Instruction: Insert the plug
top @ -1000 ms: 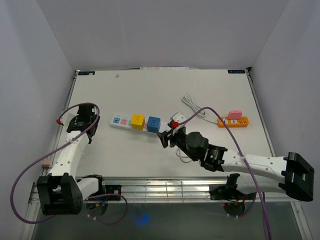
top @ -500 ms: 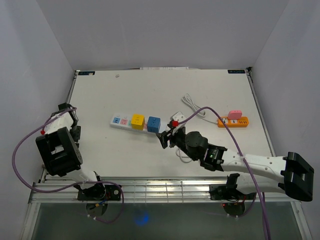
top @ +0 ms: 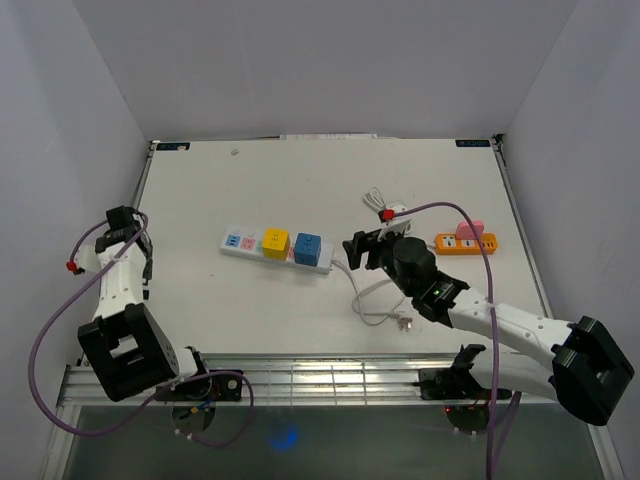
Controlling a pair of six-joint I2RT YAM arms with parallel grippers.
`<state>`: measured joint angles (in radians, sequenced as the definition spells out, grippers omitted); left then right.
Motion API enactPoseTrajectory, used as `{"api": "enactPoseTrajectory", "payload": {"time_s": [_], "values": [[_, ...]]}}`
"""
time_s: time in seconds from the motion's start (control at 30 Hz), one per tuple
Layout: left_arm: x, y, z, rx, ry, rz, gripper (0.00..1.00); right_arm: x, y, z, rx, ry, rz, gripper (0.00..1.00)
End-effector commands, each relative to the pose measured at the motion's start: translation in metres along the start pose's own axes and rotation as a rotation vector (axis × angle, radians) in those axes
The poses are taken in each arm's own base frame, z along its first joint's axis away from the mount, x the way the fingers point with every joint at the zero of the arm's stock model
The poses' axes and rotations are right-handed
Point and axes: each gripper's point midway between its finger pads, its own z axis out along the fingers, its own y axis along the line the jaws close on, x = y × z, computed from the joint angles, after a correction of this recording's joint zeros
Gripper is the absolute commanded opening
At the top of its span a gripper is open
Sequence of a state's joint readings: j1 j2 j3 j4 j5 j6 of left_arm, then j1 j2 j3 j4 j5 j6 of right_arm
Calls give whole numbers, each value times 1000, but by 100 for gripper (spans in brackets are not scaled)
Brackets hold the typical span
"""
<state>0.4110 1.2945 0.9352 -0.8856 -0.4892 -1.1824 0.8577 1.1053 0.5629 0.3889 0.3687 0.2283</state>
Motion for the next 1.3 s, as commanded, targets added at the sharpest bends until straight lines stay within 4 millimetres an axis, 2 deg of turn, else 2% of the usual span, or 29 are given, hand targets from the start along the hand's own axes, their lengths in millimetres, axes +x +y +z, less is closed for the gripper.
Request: {"api": "enactPoseTrajectory", "payload": {"time_s": [0.0,0.03,0.07,0.2,0.27,0.33,0.37,0.47,0.63,0.7,0.73,0.8,0.87,0.9,0.97,1.0,1.07,1.13,1.2,1.23,1.27], "values": [[-23,11,0,-93,-111,-74,89,-18,-5,-6,-23,-72,95,83],[-25,14,0,-124,-120,-84,90,-18,-5,-5,-29,-74,107,83],[-27,24,-2,-175,-126,-71,95,-17,-3,-5,-44,-70,110,83],[-39,20,5,-207,-151,-73,98,-11,-2,-5,-64,-53,116,83],[-30,3,16,-146,-78,-63,98,-10,1,-4,-81,-48,132,83],[-15,1,26,-109,-21,-25,98,-9,5,-4,-101,-47,138,83],[-7,-13,28,-40,19,-44,98,-8,6,-4,-102,-50,150,84],[12,-24,35,49,85,-56,96,0,0,-3,-80,-54,160,84],[4,-17,37,19,36,-46,96,-4,4,-7,-101,-71,186,84],[18,-18,37,62,91,-38,96,-9,6,-12,-116,-88,202,84],[21,-27,38,112,101,-49,96,-11,9,-14,-135,-91,210,84],[27,-30,42,134,119,-20,98,-15,10,-20,-150,-110,220,84],[17,-28,49,90,73,30,98,-20,7,-26,-145,-135,224,84],[1,-32,52,81,33,93,98,-21,5,-28,-137,-146,220,84],[-9,-15,68,-26,1,172,98,-26,-3,-31,-101,-179,219,84],[-17,-2,74,-78,-16,178,98,-21,-5,-32,-99,-179,215,85],[-21,-7,73,1,8,176,98,-21,-3,-33,-112,-193,217,84],[-28,-3,67,15,-18,178,98,-20,-2,-32,-119,-186,217,84],[-45,-8,60,26,-78,201,98,-19,0,-32,-125,-179,221,84],[-64,-10,57,3,-140,244,98,-16,-1,-32,-124,-175,223,84],[-73,-8,60,-36,-162,270,98,-16,-2,-33,-123,-178,232,84]]}}
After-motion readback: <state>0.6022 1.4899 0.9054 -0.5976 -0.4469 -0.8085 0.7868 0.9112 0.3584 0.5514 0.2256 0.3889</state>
